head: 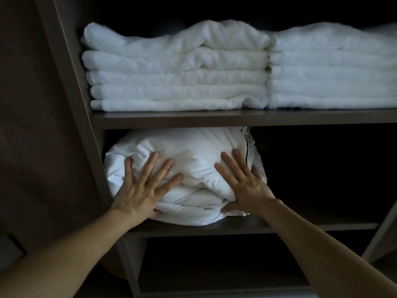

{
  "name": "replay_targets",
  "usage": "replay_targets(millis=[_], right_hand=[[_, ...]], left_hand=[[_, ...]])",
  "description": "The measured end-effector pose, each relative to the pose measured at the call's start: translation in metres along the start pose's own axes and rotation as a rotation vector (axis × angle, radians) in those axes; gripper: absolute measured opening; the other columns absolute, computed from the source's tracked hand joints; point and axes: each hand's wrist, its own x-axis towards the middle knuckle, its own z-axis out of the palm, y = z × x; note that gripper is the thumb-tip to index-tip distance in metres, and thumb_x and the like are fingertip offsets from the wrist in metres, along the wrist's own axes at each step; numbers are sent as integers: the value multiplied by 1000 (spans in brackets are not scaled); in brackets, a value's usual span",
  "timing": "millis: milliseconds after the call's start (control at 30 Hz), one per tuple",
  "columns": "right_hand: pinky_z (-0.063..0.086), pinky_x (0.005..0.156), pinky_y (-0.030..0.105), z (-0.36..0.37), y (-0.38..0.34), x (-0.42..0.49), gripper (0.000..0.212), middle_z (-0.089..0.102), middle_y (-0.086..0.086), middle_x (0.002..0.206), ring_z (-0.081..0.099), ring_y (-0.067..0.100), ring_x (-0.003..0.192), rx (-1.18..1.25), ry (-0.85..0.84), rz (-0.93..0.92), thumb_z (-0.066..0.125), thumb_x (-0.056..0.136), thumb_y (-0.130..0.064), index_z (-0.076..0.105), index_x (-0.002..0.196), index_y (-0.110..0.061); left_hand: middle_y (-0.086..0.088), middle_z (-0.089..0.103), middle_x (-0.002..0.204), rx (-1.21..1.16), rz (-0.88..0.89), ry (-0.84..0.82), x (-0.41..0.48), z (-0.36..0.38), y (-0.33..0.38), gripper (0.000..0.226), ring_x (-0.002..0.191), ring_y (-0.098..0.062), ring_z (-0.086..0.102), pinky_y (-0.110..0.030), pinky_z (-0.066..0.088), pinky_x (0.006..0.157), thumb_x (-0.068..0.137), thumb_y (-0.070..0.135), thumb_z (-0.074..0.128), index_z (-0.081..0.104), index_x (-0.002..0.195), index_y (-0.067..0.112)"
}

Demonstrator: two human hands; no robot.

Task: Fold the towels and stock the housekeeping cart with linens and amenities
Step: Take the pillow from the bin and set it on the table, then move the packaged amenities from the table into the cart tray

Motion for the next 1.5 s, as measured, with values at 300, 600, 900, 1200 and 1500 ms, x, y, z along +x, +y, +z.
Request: replay_targets(millis=[300,600,900,1200,1500], right_hand=[[18,109,75,-85,-47,-26,121,1,6,167,-5,32,153,-25,-81,129,59,64,-82,7,159,-29],[13,114,64,-286,-124,4,102,-10,-1,166,-19,26,150,64,-403,181,29,75,-88,-3,156,-35],[9,118,60,-486,-183,34,94,-12,0,166,-23,24,150,201,-515,123,26,84,-84,-6,157,-33],[14,118,62,-576,-277,67,91,-6,2,166,-19,28,151,213,-509,-60,33,88,-78,2,158,-28],[14,115,64,-583,-428,179,90,-9,2,166,-22,29,149,190,-450,-278,34,88,-76,2,157,-28]], left_hand=[[-11,13,164,-203,87,-92,-33,-81,-22,124,149,-41,13,-73,19,109,56,59,80,16,157,24],[-7,-15,164,-412,-7,-468,-38,-232,-128,111,148,-33,-20,-61,12,114,78,67,55,-7,156,18],[-5,-1,165,-540,-264,-522,-77,-397,-234,97,151,-27,-6,-54,19,116,86,67,43,-1,156,15],[-5,2,164,-530,-509,-592,-168,-474,-308,91,151,-28,-4,-54,18,117,91,62,43,1,156,15],[-6,1,164,-476,-708,-584,-283,-414,-432,94,151,-28,-5,-56,18,115,87,63,44,0,156,16]])
